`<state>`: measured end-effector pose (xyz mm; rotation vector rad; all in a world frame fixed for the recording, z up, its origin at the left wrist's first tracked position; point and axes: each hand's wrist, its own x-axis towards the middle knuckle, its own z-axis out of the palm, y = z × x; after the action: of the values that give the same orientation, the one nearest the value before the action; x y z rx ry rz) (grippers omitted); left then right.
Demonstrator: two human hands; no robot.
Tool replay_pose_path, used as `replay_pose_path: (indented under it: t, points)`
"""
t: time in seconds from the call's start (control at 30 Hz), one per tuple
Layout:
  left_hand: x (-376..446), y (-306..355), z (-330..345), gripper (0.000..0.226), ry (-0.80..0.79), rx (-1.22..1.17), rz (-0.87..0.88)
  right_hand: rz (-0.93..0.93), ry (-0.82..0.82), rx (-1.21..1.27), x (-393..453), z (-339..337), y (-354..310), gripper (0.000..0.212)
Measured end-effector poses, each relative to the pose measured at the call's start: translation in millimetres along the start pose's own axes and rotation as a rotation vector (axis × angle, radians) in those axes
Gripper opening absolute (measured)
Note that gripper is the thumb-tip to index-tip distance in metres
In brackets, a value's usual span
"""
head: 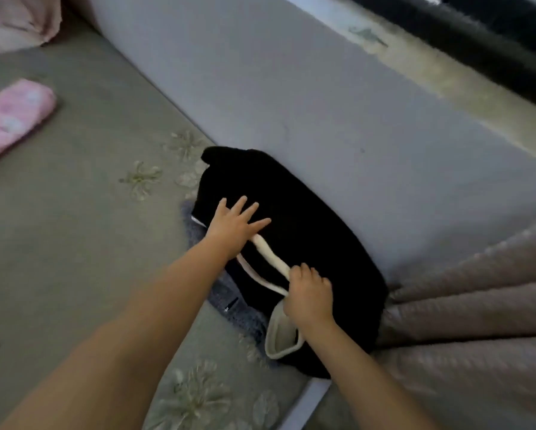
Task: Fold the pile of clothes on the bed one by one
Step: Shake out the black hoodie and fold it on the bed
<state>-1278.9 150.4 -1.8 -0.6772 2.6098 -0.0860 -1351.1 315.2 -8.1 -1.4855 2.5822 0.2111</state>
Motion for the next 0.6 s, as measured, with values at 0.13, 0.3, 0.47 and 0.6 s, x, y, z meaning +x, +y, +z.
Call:
replay_pose_path:
  t: [0.13,0.3,0.47,0.6]
  points:
    - [7,14,86,0.080,-0.076,-0.087,-0.013,-0.063,-0.336,-0.014,3,83,-11,0.074]
    - [16,25,122,0.077,-0.031,-0.136,-0.074,-0.119,-0.211,-0.052,-3,122,-16,0.092]
    - [-5,32,127,0.084,0.099,-0.255,-0.163,-0.071,-0.208,-0.045,-10,118,-19,0.102]
    - [-62,71,142,0.075,0.194,-0.762,-0.463,-0.119,-0.196,-0.032,-14,96,-18,0.085]
